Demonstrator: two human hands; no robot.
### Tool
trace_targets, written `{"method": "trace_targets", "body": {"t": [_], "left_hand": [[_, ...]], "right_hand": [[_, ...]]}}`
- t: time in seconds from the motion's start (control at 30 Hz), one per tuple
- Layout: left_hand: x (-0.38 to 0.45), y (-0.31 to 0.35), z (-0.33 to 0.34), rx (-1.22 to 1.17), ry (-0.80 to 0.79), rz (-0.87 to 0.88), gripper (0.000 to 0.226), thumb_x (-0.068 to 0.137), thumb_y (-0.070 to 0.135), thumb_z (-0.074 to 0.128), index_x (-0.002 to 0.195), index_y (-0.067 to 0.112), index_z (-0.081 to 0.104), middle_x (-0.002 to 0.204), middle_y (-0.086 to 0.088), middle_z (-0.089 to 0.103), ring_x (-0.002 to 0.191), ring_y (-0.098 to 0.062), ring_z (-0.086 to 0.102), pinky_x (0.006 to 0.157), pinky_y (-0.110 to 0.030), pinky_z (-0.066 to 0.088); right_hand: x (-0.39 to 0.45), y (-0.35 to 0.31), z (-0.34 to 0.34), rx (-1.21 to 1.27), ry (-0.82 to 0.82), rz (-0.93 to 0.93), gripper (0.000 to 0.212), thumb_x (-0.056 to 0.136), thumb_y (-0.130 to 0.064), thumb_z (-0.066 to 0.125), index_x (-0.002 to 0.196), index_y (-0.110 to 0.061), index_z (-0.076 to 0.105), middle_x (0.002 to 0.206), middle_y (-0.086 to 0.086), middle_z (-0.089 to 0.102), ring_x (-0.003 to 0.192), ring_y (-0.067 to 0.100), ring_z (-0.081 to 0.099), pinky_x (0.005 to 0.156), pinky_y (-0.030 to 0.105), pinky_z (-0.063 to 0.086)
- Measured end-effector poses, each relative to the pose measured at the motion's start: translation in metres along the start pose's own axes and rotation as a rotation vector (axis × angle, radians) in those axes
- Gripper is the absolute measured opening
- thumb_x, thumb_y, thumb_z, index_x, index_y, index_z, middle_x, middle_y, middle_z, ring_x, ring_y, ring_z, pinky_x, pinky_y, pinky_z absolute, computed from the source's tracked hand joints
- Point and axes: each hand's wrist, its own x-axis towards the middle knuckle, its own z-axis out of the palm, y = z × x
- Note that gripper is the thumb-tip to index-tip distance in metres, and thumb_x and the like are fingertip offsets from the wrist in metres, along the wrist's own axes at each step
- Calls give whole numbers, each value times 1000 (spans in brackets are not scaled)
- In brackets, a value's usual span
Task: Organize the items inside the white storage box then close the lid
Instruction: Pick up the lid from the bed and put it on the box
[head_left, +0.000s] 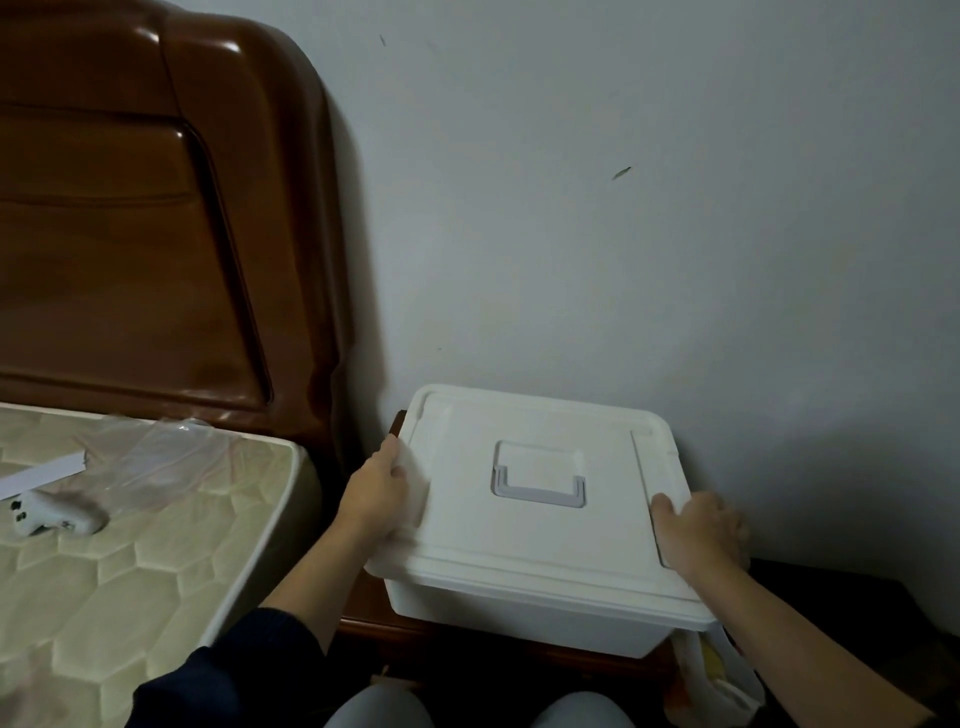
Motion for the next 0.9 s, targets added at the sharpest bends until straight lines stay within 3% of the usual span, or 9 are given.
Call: {"method": "trace_targets", "body": {"t": [0.07,0.17,0.27,0.37,0.47,0.53,0.63,0.73,0.9], "left_hand": [[4,-2,4,46,1,22,54,113,19,36,166,18,26,123,-3,65,104,-21,64,84,-27,43],[14,-3,7,-2,-14,3,50,113,19,38,162,10,33,137,-21,62,96,-20,60,86,-31,48],[16,-1,9,-120,-68,-74,53,115,27,35,165,11,30,153,-16,53,125,-25,59,114,-38,44],[15,1,11,-56,-12,-179,57,114,37,38,163,9,30,159,-17,46,140,-36,49,108,-41,40],[12,4,10,12,-6,-244,62,111,47,39,149,-1,45,143,-25,57,129,-42,57,101,-45,47],[9,6,9,85,5,-245,63,111,50,37,139,-3,54,132,-25,63,119,-43,62,102,-50,51],[2,11,11,177,63,-255,61,109,53,32,136,2,52,128,-22,60,107,-36,59,92,-46,48],[-9,13,12,201,194,-182,55,109,51,39,136,6,53,133,-19,53,115,-39,57,92,-48,46],[-14,11,11,188,201,-84,43,110,44,40,129,10,57,114,-11,64,97,-30,64,87,-45,55]], "right_hand": [[-1,-1,1,-41,-12,-2,64,105,-52,45,140,1,49,146,24,48,135,41,44,103,49,47],[1,3,3,-173,-51,-40,71,106,-58,30,147,0,42,150,21,44,137,38,42,107,48,45],[9,5,4,-175,-89,-78,74,106,-61,27,152,-3,36,155,20,36,139,38,38,109,49,42],[20,8,6,125,-175,-26,85,102,-63,48,156,0,32,154,25,41,136,44,47,109,49,46],[22,15,1,439,-301,138,98,86,-72,69,144,5,49,124,18,65,108,37,65,88,42,54],[22,21,-1,529,-388,213,97,78,-76,75,134,2,61,98,9,66,87,28,65,73,37,51],[21,23,3,489,-287,198,94,73,-80,75,120,0,66,89,8,65,79,28,65,74,38,56],[15,20,7,240,-54,128,89,74,-88,64,109,-6,57,98,10,69,80,32,68,71,41,58],[8,15,12,77,101,7,69,89,-79,56,104,-13,38,82,1,50,58,20,44,50,30,31]]}}
